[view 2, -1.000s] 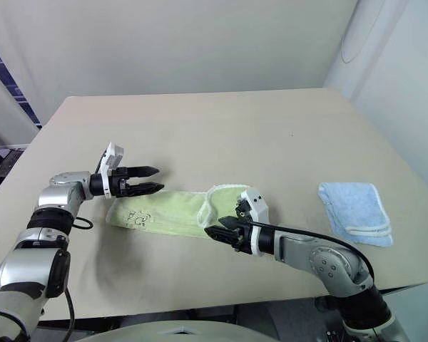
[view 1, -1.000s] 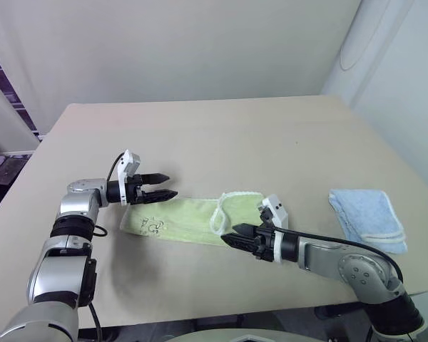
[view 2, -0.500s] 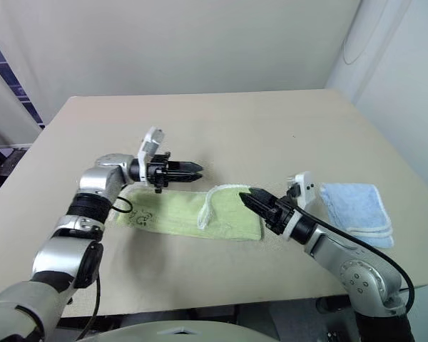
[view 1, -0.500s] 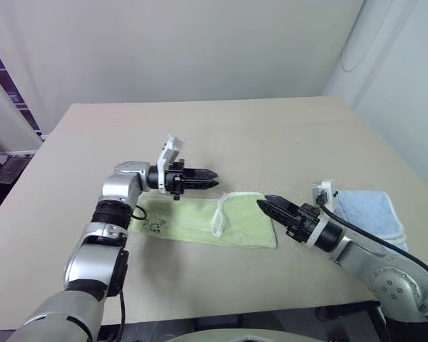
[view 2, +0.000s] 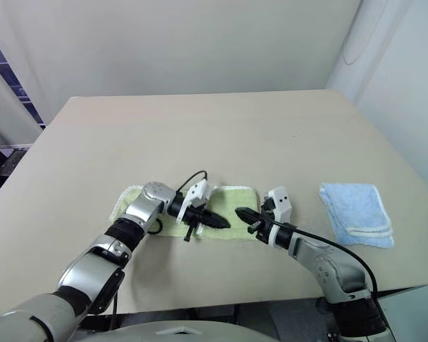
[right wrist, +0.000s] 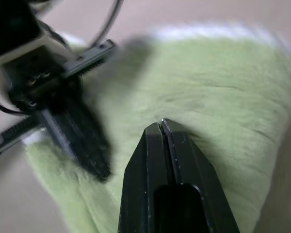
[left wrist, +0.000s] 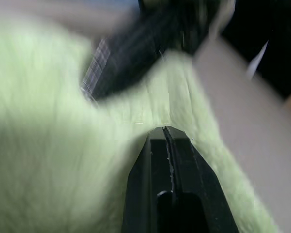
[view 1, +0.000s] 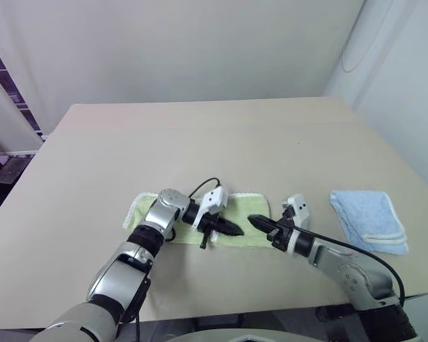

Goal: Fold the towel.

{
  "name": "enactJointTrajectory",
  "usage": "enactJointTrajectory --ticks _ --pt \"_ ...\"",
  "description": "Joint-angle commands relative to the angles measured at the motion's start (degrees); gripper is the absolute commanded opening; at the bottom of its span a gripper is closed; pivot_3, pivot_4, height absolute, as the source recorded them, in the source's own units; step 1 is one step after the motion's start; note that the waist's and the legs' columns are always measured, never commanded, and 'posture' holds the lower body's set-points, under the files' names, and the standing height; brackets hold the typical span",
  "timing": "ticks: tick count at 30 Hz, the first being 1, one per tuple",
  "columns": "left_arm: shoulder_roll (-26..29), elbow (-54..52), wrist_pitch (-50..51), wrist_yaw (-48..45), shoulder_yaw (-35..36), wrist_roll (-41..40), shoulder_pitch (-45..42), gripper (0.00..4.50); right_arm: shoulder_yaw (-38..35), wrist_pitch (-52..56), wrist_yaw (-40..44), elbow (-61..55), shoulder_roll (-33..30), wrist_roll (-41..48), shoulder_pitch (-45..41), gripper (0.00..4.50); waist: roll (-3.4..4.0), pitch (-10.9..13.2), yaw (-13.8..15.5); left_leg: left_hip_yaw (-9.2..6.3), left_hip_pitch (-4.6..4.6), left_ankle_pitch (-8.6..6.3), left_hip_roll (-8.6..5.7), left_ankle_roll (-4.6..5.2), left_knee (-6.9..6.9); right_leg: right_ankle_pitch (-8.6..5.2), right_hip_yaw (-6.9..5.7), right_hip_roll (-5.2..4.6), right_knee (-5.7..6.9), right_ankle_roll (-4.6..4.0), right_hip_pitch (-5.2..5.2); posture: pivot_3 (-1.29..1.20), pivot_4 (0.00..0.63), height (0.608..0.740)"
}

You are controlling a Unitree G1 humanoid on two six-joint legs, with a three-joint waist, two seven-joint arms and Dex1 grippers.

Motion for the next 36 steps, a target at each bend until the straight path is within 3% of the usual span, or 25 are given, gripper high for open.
enactJointTrajectory --ticks 1,4,6,8,10,20,28,36 --pt "-0.95 2.87 -0.42 2.67 1.02 0.55 -0.80 0.00 0.37 -1.43 0.25 2.97 0.64 -3.63 -1.00 0.04 0.01 -0.04 0.03 0.00 0.11 0.00 0.00 0.00 0.00 0.00 0.00 -0.02 0.00 0.00 0.12 0.00 0.000 0.740" --pt "-1.11 1.96 0.95 1.86 2.56 -1.43 -1.13 0.00 -0.35 -1.48 1.39 2.86 0.91 -4.02 -1.21 0.04 0.02 -0.03 -0.02 -0.02 0.88 -0.01 -0.01 0.00 -0.02 -0.04 -0.02 -0.08 -0.15 -0.04 0.92 0.00 0.000 0.740" --pt "-0.65 -1.72 9.10 -1.25 5.06 -6.19 -1.66 0.00 -1.11 -1.21 1.95 1.90 0.81 -3.70 -1.32 0.04 0.01 -0.03 -0.12 -0.01 0.87 0.01 -0.03 0.03 -0.01 -0.12 -0.01 -0.13 -0.19 -0.19 0.91 0.00 0.000 0.740" --pt "0.91 -5.40 15.79 -2.76 7.13 -9.33 -2.38 0.36 -2.15 -0.73 2.79 0.61 0.56 -2.63 -1.29 0.00 0.04 -0.01 -0.25 -0.01 0.84 0.09 -0.04 0.16 -0.01 -0.10 -0.01 -0.13 -0.19 -0.20 0.86 0.00 0.000 0.740" --pt "3.57 -8.64 19.09 -3.97 8.15 -10.58 -2.37 0.88 -3.23 -0.14 3.37 -1.10 0.53 -1.28 -1.27 0.00 0.05 0.00 -0.39 -0.05 0.80 0.09 -0.03 0.17 -0.01 -0.02 0.00 -0.13 -0.17 -0.06 0.82 0.00 0.000 0.740" --pt "22.34 -20.45 42.95 -3.04 18.27 -20.40 -0.33 4.47 -7.60 8.55 0.77 -7.40 3.12 7.20 -6.36 0.00 0.18 0.09 -1.60 -0.18 0.75 0.09 -0.02 0.16 -0.18 0.00 -0.02 -0.22 -0.11 -0.04 0.70 0.00 0.000 0.740" --pt "34.54 -31.00 60.15 3.50 24.03 -26.09 12.18 4.47 -6.38 11.36 -0.28 -6.30 5.44 7.61 -9.61 0.00 0.27 0.17 -1.47 -0.17 0.64 0.08 -0.03 0.15 -0.28 -0.02 0.00 -0.39 -0.12 -0.06 0.55 0.00 0.000 0.740" --pt "42.67 -28.42 73.23 8.39 26.21 -28.94 14.18 4.47 -5.99 13.51 0.10 -3.83 7.38 8.26 -12.42 0.00 0.38 0.27 -1.69 -0.12 0.60 0.07 -0.06 0.11 -0.32 -0.13 0.03 -0.55 -0.16 -0.31 0.28 0.00 0.000 0.740"
